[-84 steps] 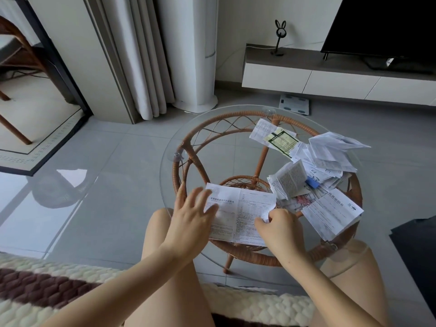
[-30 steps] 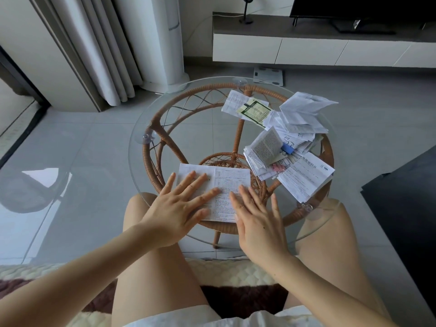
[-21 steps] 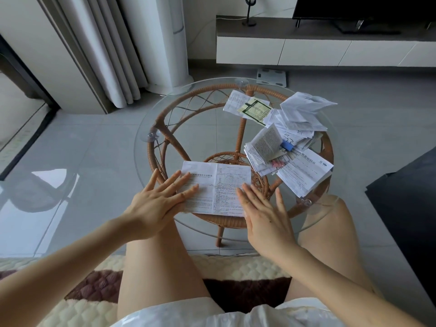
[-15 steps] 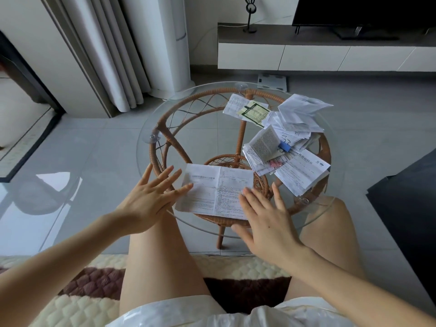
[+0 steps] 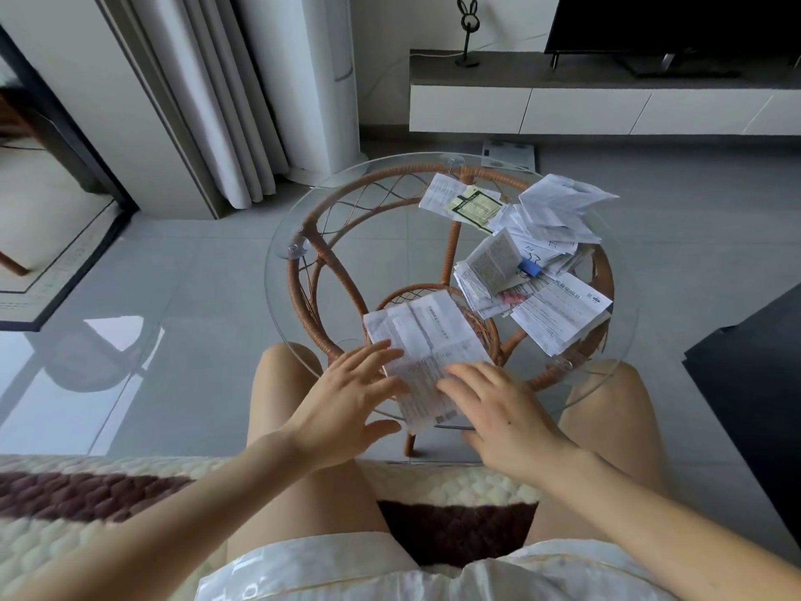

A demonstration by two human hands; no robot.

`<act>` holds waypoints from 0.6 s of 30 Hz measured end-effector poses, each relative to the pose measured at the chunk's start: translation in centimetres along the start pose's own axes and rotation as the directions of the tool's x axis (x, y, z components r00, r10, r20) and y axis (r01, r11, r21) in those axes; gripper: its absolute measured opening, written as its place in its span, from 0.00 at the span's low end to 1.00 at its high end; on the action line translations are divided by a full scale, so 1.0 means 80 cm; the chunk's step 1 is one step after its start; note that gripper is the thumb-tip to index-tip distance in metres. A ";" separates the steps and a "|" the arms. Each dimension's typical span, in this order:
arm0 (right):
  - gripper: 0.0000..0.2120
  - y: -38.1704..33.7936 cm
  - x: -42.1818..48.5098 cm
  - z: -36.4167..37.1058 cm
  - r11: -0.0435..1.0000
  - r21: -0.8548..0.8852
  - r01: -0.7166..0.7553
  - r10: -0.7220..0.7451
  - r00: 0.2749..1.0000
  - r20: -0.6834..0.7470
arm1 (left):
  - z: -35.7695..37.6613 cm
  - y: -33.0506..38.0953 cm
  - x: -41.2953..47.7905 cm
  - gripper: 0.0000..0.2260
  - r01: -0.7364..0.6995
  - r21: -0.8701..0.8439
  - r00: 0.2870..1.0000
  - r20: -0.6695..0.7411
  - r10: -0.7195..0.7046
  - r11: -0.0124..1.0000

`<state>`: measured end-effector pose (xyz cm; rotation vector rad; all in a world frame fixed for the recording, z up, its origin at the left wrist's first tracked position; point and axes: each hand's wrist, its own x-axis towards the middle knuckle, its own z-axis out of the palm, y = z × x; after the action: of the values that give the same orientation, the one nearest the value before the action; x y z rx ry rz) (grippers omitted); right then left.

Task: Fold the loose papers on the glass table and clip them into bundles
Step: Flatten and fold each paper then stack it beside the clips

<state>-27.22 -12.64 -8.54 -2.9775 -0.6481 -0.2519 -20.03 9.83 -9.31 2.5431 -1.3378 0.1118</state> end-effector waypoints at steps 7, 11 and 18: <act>0.15 0.001 -0.011 -0.003 0.929 0.366 0.052 -0.016 0.995 -0.102 | 0.005 0.000 -0.011 0.14 0.020 -0.225 0.992 -0.114 -0.047 0.974; 0.11 0.015 0.002 -0.015 0.800 0.572 -0.180 0.272 0.959 -0.078 | 0.008 0.000 -0.008 0.11 0.130 -0.282 0.941 -0.268 -0.208 0.951; 0.15 0.028 0.044 -0.014 0.758 0.457 -0.466 0.521 0.854 0.005 | 0.023 0.009 0.012 0.21 0.501 -0.208 0.763 -0.353 -0.542 0.840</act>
<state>-23.27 -13.39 -6.89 -2.5325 0.1125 -0.2058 -20.18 8.16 -10.72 2.5170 -0.4406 0.4141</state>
